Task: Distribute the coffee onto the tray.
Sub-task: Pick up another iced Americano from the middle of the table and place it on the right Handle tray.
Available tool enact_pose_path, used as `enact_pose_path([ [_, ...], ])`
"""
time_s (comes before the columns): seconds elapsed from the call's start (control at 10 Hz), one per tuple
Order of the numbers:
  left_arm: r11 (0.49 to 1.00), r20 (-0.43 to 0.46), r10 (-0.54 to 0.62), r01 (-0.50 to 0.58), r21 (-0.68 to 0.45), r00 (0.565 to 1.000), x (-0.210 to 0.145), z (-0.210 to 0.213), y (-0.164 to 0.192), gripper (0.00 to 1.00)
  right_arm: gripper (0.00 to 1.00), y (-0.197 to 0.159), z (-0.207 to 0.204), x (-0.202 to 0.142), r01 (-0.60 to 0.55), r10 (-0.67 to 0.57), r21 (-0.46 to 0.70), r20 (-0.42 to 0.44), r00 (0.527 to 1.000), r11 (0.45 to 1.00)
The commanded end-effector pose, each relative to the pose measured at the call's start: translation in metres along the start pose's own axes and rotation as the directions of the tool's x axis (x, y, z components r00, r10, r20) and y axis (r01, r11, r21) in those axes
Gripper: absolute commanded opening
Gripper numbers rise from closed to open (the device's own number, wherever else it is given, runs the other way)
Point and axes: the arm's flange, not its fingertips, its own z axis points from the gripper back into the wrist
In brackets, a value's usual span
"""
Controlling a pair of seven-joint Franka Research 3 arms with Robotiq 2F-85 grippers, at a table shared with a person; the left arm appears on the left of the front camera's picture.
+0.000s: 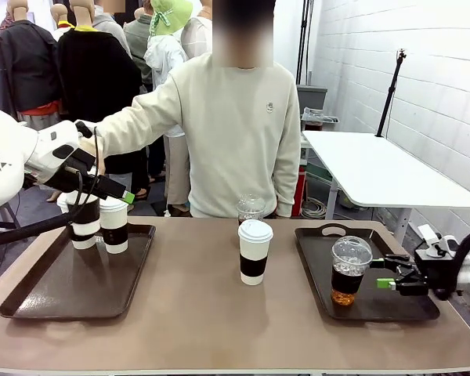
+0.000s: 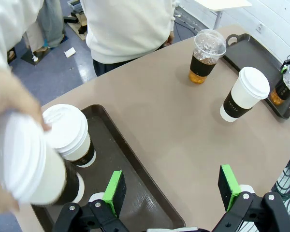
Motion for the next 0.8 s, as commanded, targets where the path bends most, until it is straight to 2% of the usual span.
enact_pose_path([
  [0.0, 1.000, -0.002, -0.004, 0.004, -0.003, 1.000, 0.000, 0.000, 0.002, 1.00, 1.00, -0.008, 0.015, 0.030, 0.029, -0.029, -0.047, -0.008, 1.000, 0.998],
  [0.3, 1.000, -0.002, -0.004, 0.004, -0.003, 1.000, 0.000, 0.000, 0.002, 1.00, 1.00, -0.011, 0.027, 0.097, 0.008, -0.013, -0.079, -0.063, 0.998, 0.997],
  [0.7, 1.000, -0.002, -0.004, 0.004, -0.003, 1.000, 0.000, 0.000, 0.002, 1.00, 1.00, -0.024, 0.019, 0.195, -0.011, -0.007, -0.102, -0.178, 0.984, 0.995],
])
